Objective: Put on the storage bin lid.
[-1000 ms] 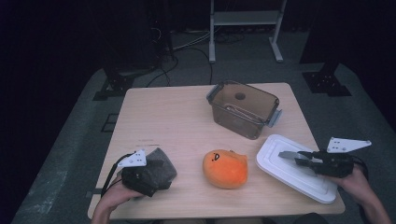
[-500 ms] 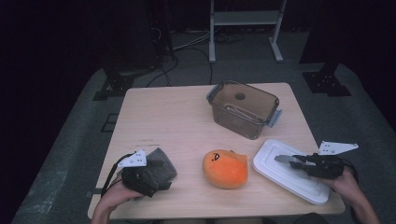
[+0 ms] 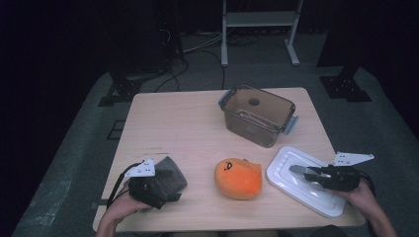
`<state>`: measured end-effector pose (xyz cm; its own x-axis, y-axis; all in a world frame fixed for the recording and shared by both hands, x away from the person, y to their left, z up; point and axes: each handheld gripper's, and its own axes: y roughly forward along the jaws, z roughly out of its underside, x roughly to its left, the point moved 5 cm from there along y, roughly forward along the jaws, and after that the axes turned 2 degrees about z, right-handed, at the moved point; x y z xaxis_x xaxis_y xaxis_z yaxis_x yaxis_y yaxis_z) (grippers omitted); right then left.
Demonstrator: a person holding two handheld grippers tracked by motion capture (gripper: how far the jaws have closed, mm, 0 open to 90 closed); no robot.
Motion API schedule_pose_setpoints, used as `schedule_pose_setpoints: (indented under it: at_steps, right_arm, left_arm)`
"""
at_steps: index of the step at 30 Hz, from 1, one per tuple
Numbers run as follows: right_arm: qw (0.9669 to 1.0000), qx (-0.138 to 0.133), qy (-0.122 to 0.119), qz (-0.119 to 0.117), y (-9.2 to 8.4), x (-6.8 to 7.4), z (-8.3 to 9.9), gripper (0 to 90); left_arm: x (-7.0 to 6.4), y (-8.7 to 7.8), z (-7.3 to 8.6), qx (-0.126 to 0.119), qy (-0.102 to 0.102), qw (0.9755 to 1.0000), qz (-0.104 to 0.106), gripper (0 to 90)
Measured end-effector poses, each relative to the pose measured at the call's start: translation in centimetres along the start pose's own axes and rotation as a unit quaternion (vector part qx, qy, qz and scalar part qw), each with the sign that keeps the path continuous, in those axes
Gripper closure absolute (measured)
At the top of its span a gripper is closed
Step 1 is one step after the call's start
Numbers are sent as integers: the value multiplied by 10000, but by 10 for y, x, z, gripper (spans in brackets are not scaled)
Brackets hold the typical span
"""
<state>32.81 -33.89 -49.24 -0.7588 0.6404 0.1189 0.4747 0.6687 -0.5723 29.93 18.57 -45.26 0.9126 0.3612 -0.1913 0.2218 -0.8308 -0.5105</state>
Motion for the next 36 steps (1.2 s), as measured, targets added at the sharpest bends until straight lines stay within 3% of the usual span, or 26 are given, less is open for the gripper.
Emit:
schedule_pose_setpoints:
  at_steps: [10, 17, 27, 36]
  right_arm:
    - [10000, 46, 24, -46, 0, 2, 1, 640]
    - [10000, 30, -12, -13, -7, 3, -9, 489]
    - [9995, -273, 23, -131, -18, 8, -49, 367]
    - [9987, -362, -263, -251, -21, 16, -94, 300]
  left_arm:
    - [-1, 0, 0, 16, 4, 10000, 9, 98]
    - [-1, 1, 1, 51, 12, 10000, 16, 95]
    - [-1, 1, 1, 45, 5, 10000, 0, 91]
    - [0, -1, 2, 55, 17, 10000, -38, 85]
